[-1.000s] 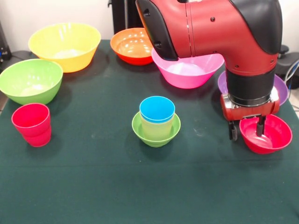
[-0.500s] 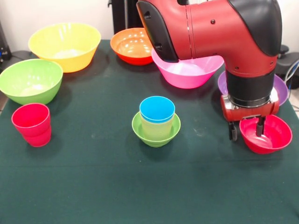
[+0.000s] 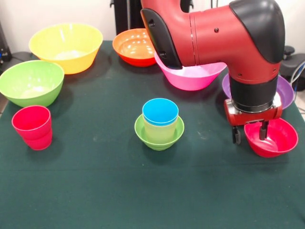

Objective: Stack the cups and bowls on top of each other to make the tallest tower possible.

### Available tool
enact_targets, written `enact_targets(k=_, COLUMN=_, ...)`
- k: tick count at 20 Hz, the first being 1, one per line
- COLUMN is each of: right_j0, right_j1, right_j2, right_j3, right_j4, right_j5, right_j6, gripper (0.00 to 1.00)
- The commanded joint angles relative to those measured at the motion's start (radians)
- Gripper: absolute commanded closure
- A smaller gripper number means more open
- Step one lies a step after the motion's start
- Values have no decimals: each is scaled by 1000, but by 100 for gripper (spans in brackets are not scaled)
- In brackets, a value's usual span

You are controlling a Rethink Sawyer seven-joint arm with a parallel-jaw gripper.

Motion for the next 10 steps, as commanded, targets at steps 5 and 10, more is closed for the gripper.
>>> enact_targets(k=5, right_j0=22, right_j1=16, right_j2=45, right_j3=38, right_j4=-37, right_j5=-68, right_j6=53, gripper=0)
enact_targets(k=10, right_j0=23, right_j1=17, right_j2=44, right_j3=29, right_j4=-34, right_j5=-56, right_j6=56, gripper=100)
